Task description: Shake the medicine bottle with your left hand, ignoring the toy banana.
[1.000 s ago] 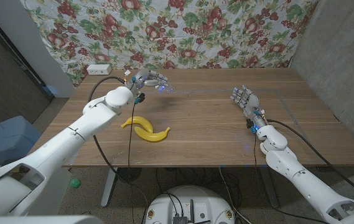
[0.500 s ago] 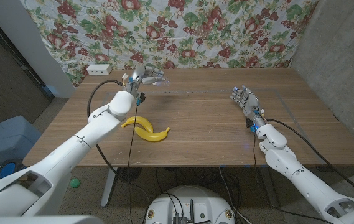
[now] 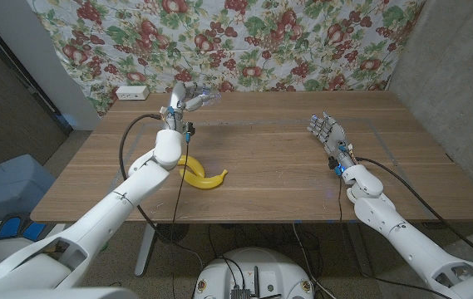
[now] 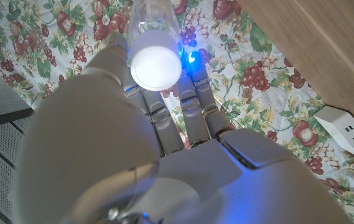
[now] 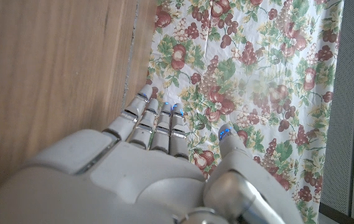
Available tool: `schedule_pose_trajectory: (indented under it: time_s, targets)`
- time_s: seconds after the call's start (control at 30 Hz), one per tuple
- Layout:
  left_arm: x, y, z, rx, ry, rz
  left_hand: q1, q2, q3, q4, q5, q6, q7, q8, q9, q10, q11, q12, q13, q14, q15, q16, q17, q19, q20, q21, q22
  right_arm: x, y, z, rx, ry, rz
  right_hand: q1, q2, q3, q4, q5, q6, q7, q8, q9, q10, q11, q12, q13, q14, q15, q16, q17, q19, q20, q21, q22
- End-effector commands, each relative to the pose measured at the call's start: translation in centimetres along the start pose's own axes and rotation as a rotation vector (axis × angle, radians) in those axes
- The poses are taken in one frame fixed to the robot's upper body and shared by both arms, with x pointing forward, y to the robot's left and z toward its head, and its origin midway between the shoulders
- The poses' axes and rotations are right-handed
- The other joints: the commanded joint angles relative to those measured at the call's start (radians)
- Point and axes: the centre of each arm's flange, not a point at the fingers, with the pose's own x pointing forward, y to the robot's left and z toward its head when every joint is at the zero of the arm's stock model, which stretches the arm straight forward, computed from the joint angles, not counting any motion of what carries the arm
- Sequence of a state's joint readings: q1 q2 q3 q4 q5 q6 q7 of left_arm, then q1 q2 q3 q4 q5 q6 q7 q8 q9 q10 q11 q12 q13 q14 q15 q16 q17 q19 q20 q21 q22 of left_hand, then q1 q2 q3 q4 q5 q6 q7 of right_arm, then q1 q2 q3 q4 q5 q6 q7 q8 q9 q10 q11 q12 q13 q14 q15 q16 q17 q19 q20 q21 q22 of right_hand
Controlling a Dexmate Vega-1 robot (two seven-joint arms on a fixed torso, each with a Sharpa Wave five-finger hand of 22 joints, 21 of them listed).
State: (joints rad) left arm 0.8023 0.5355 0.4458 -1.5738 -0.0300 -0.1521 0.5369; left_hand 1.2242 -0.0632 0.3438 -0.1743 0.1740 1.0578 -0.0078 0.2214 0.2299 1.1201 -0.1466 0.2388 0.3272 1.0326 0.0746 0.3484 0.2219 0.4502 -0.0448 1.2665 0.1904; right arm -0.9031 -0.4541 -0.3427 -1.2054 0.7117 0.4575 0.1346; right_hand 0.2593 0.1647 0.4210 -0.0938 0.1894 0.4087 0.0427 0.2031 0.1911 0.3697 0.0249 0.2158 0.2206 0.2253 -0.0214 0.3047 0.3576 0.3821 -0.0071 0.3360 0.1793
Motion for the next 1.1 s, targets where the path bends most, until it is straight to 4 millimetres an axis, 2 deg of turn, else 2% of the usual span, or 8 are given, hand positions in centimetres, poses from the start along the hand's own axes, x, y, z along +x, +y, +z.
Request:
schedule_pose_trajectory:
  time_s: [0.03, 0.67, 1.1]
  targets:
    - [-0.5, -0.1, 0.1, -0.009, -0.009, 0.035, 0.189, 0.181, 0.009, 0.003, 0.006, 0.002, -0.002, -0.002, 0.003, 0.010, -0.007, 0.000, 0.005, 0.254, -0.314, 0.003, 0.061, -0.001, -0.166, 0.006, 0.002, 0.1, -0.1, 0.1, 0.000, 0.001, 0.002, 0.009, 0.000, 0.008, -0.003, -0.003, 0.002, 0.006, -0.002, 0.003, 0.003, 0.003, -0.001, 0.002, 0.007, 0.000, -0.001, -0.001, 0.004, 0.001, -0.002, 0.001]
    - [0.5, 0.2, 1.0, 0.135, 0.177, -0.135, 0.188, 0.180, 0.009, 0.004, 0.005, 0.001, -0.005, -0.003, 0.003, 0.010, -0.008, -0.003, 0.004, 0.254, -0.314, 0.001, 0.060, -0.002, -0.165, 0.008, 0.000, -0.4, 0.0, -0.2, 0.009, -0.001, 0.001, 0.010, 0.000, 0.009, -0.003, -0.003, 0.003, 0.005, -0.001, 0.003, 0.004, 0.005, 0.000, 0.002, 0.007, 0.000, -0.002, -0.001, 0.006, 0.001, -0.006, 0.001]
    - [1.0, -0.4, 1.6, 0.328, 0.312, -0.204, 0.187, 0.181, 0.011, 0.004, 0.004, 0.000, -0.005, -0.003, 0.003, 0.011, -0.009, -0.004, 0.002, 0.255, -0.314, 0.000, 0.059, -0.004, -0.166, 0.008, -0.001, -0.6, 0.1, -0.2, 0.009, -0.002, 0.002, 0.009, 0.000, 0.009, -0.003, -0.003, 0.003, 0.005, -0.001, 0.003, 0.003, 0.003, -0.001, 0.002, 0.007, 0.001, -0.003, -0.001, 0.007, 0.002, -0.009, 0.001]
